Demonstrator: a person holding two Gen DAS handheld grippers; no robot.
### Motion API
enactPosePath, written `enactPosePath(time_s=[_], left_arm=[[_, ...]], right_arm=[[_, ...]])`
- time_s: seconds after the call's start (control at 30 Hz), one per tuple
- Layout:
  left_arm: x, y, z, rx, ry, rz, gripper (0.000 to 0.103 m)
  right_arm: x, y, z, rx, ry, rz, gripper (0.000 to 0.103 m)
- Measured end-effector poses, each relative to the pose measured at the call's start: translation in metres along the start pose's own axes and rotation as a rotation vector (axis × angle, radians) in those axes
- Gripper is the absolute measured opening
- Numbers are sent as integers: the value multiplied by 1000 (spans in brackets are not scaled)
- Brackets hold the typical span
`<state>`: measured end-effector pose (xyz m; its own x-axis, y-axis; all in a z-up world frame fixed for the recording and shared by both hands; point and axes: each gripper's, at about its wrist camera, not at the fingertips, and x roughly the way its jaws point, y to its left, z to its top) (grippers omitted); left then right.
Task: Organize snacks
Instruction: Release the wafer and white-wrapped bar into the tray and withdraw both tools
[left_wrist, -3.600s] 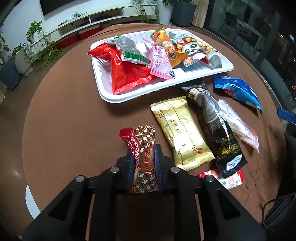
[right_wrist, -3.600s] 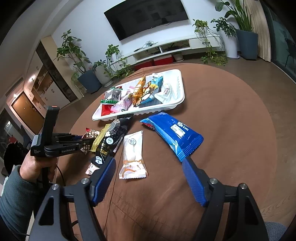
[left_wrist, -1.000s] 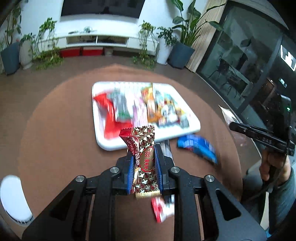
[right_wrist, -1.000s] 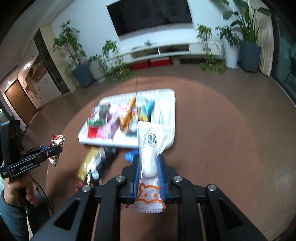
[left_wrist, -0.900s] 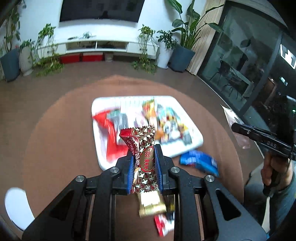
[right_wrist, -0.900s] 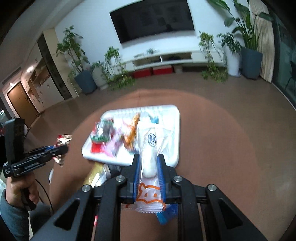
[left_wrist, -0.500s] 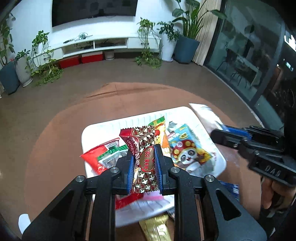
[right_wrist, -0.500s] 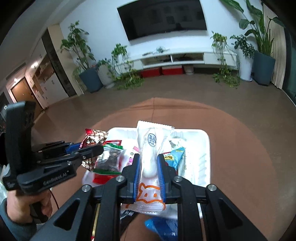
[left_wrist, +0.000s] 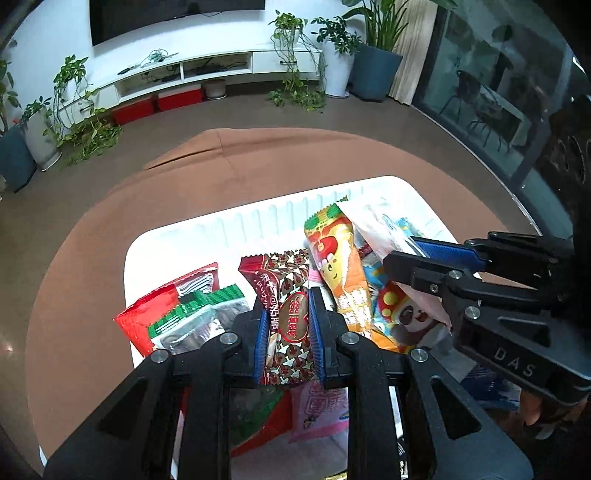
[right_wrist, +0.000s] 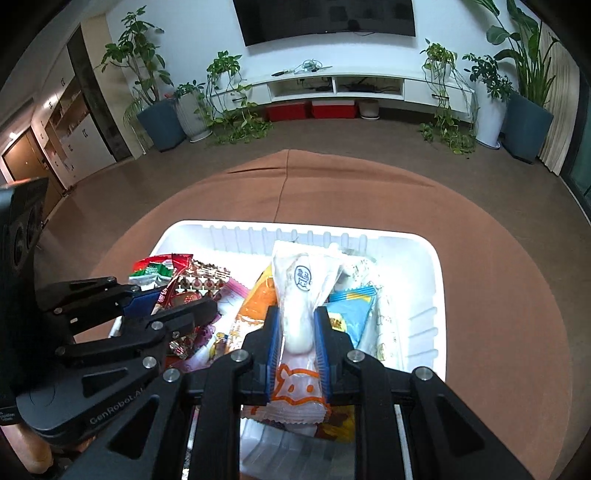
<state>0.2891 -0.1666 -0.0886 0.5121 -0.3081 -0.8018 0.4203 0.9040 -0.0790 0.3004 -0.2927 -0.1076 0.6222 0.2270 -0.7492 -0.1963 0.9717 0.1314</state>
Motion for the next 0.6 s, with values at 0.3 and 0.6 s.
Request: enactPosePath(time_s=[0.3, 0.6], left_arm=[[14, -3, 5, 9, -1, 14, 27], [-10, 0, 0, -10, -46, 15, 56]], right_arm=[[3, 6, 0, -22, 13, -11, 31], [-24, 1, -3, -14, -38, -19, 42]])
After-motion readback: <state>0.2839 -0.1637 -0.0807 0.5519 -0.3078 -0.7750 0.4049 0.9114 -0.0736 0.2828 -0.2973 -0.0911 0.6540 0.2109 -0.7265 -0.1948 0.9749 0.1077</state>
